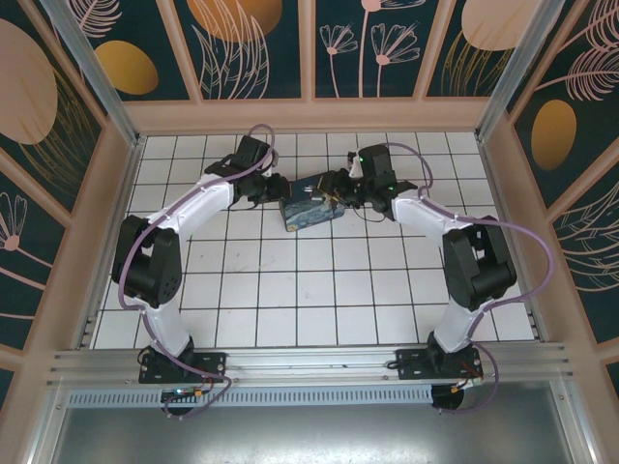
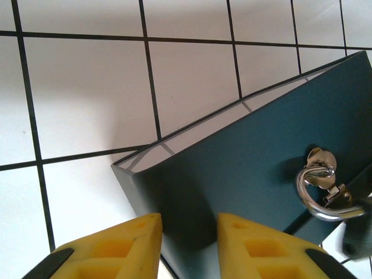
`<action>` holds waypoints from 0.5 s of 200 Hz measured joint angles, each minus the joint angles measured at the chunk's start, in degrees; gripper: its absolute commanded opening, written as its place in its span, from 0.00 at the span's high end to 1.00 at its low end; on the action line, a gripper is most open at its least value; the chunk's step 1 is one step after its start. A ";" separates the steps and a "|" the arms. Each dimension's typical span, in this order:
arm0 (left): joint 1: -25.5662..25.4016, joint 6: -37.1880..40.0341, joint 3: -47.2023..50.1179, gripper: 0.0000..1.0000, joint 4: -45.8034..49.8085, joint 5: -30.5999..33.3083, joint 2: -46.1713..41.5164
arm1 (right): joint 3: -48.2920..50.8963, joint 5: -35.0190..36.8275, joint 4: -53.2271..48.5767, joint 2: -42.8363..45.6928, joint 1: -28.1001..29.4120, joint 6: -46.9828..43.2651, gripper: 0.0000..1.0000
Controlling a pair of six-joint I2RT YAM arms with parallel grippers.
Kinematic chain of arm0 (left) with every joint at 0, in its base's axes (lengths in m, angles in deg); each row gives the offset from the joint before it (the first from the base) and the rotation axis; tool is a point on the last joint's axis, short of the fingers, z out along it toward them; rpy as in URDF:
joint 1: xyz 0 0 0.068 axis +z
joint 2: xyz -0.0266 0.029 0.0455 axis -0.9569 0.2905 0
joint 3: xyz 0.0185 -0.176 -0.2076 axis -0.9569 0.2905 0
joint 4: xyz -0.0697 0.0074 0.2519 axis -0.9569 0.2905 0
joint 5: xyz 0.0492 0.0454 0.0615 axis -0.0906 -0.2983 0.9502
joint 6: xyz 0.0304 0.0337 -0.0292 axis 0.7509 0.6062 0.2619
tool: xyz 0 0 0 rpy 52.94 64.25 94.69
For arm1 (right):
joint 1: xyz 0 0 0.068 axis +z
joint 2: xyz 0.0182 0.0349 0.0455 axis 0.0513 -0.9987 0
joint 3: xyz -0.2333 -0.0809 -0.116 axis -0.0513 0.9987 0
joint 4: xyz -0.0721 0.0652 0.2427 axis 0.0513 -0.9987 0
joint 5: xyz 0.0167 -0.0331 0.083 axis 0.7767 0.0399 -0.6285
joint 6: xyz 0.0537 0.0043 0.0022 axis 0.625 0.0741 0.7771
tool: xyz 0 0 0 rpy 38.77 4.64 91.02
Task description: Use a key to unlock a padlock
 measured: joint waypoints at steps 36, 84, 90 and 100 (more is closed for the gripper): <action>0.00 -0.20 -2.36 0.69 2.60 0.13 1.05 | -3.69 6.80 -9.57 1.55 -0.35 -6.88 0.66; 0.00 -0.42 -5.20 0.69 5.46 0.83 2.49 | -4.98 6.27 -11.08 4.15 -0.11 -11.37 0.67; 0.00 -0.42 -5.55 0.69 5.73 0.98 2.67 | -4.90 6.34 -10.91 4.48 0.24 -11.39 0.66; 0.00 -0.44 -5.90 0.69 5.86 1.36 2.91 | -4.52 7.37 -10.82 5.11 1.38 -11.63 0.63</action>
